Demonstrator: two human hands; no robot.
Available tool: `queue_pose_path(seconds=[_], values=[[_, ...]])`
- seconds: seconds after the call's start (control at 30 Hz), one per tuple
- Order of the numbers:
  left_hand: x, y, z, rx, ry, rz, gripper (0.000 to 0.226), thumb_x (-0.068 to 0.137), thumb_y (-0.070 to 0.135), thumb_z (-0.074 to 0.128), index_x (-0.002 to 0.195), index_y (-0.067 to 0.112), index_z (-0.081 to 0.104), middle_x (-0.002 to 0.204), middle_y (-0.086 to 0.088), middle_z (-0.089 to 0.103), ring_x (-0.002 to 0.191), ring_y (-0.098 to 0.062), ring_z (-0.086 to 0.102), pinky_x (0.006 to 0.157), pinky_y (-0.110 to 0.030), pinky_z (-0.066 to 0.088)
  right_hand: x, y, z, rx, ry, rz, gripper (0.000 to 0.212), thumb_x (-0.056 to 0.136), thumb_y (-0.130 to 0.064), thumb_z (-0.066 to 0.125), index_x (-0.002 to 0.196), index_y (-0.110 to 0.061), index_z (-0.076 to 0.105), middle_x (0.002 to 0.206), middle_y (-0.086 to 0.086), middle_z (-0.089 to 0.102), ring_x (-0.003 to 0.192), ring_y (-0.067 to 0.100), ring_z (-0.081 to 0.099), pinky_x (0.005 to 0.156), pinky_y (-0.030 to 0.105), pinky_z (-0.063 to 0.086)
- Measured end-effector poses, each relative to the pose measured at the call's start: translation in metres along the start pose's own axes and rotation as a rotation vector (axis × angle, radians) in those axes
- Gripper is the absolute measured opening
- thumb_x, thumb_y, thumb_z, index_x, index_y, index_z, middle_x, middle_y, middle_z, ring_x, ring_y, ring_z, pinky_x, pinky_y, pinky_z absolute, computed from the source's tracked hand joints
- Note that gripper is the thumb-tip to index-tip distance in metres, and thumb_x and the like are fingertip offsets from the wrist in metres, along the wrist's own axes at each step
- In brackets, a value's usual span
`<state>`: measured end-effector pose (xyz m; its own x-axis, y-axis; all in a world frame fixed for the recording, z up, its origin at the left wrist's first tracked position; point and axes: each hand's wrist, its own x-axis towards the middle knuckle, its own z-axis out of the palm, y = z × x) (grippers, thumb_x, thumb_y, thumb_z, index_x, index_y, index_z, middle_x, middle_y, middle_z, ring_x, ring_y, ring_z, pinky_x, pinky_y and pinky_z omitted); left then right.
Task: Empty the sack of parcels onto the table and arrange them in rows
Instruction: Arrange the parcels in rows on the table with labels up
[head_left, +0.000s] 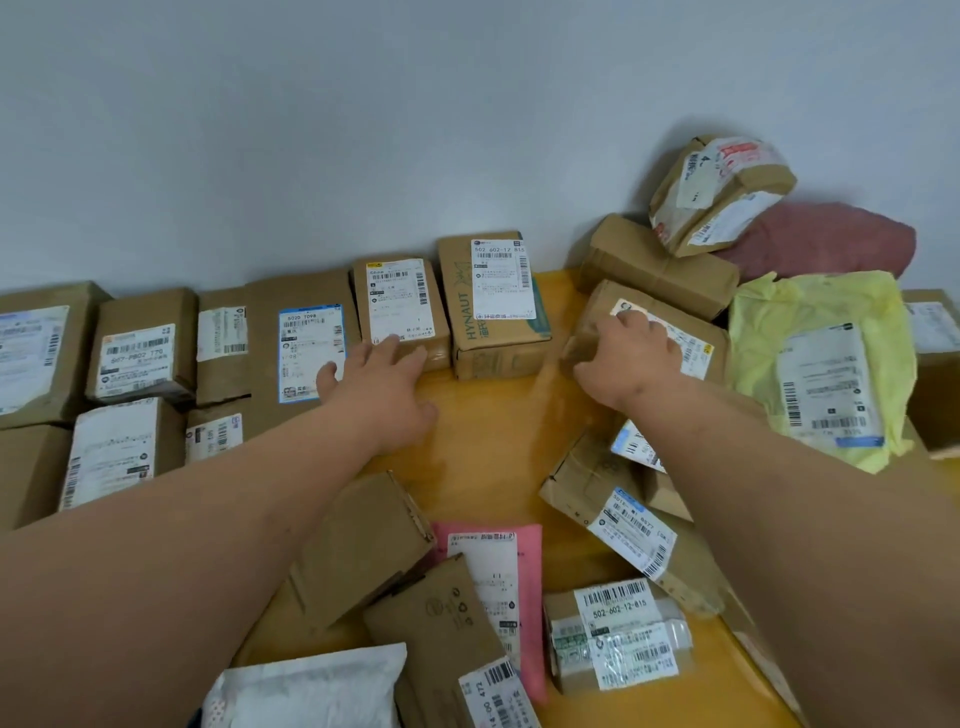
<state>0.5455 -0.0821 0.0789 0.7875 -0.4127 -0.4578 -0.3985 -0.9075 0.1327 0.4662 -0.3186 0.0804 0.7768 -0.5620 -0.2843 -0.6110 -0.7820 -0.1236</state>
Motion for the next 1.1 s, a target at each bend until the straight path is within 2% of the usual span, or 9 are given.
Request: queue_pose_path(seconds=[0.17,0.3,0.43,0.57,0.67,0.87,0.93,1.1], values=[[-0.027,0.009,0.012,0.030,-0.022,0.030,0.071,0.095,0.053,0.048,0.157,0.038,0.015,0.167,0.003,0.003,0.153,-0.025,-0.001,0.121,-0.055,0.004,-0.041,0.012,0.004,-0.006,0.005,-0.112,0.047,0.089,-0.032,0.057,0.135,-0.022,0.053,0.137,0.008,0.045,0.128,0.033,0.036,0.107,0.045,0.035],[-0.045,0.008,0.018,0.039,-0.053,0.009,0.071,0.095,0.055,0.047,0.157,0.038,0.015,0.167,0.002,0.005,0.153,-0.027,0.002,0.119,-0.055,0.008,-0.072,0.006,0.012,-0.129,0.031,-0.296,0.035,0.090,-0.041,0.054,0.116,-0.020,0.062,0.116,0.006,0.054,0.111,0.028,0.043,0.096,0.040,0.040],[-0.061,-0.006,0.024,0.063,-0.051,-0.019,0.070,0.095,0.055,0.047,0.156,0.037,0.018,0.167,0.001,0.008,0.152,-0.028,0.005,0.118,-0.055,0.012,-0.094,0.001,0.017,-0.181,0.042,-0.345,0.036,0.090,-0.038,0.053,0.120,-0.020,0.062,0.113,0.005,0.056,0.108,0.028,0.046,0.093,0.039,0.039],[-0.078,-0.020,0.031,0.043,-0.035,-0.049,0.070,0.092,0.057,0.051,0.154,0.038,0.024,0.164,0.001,0.018,0.150,-0.029,0.014,0.116,-0.055,0.017,-0.107,-0.012,0.023,-0.039,-0.109,-0.326,0.035,0.092,-0.031,0.055,0.123,-0.016,0.062,0.117,0.008,0.061,0.112,0.030,0.053,0.090,0.036,0.046],[-0.092,-0.030,0.037,0.024,-0.073,-0.099,0.076,0.089,0.055,0.056,0.155,0.037,0.022,0.162,0.001,0.021,0.148,-0.029,0.018,0.116,-0.055,0.016,-0.113,-0.033,0.028,0.085,-0.280,-0.309,0.038,0.095,-0.029,0.058,0.130,-0.015,0.059,0.128,0.007,0.060,0.118,0.027,0.054,0.089,0.030,0.044],[-0.109,-0.054,0.047,0.029,-0.143,-0.211,0.089,0.084,0.057,0.062,0.156,0.034,0.015,0.161,0.001,0.023,0.147,-0.030,0.021,0.116,-0.057,0.018,-0.111,-0.069,0.052,0.253,-0.577,-0.282,0.054,0.096,-0.041,0.059,0.141,-0.014,0.049,0.141,0.009,0.052,0.126,0.027,0.050,0.098,0.034,0.045],[-0.111,-0.059,0.055,0.024,-0.182,-0.215,0.099,0.078,0.062,0.065,0.156,0.035,0.011,0.159,0.002,0.027,0.145,-0.029,0.026,0.116,-0.056,0.019,-0.113,-0.081,0.063,0.306,-0.662,-0.293,0.059,0.097,-0.043,0.057,0.145,-0.013,0.043,0.144,0.010,0.049,0.129,0.028,0.048,0.100,0.035,0.042],[-0.108,-0.058,0.080,0.034,-0.196,-0.194,0.131,0.063,0.074,0.072,0.152,0.041,-0.017,0.158,0.001,0.029,0.141,-0.029,0.034,0.113,-0.055,0.023,-0.113,-0.107,0.083,0.508,-0.828,-0.271,0.049,0.100,-0.037,0.053,0.145,-0.020,0.043,0.133,0.008,0.056,0.112,0.024,0.055,0.091,0.034,0.044]])
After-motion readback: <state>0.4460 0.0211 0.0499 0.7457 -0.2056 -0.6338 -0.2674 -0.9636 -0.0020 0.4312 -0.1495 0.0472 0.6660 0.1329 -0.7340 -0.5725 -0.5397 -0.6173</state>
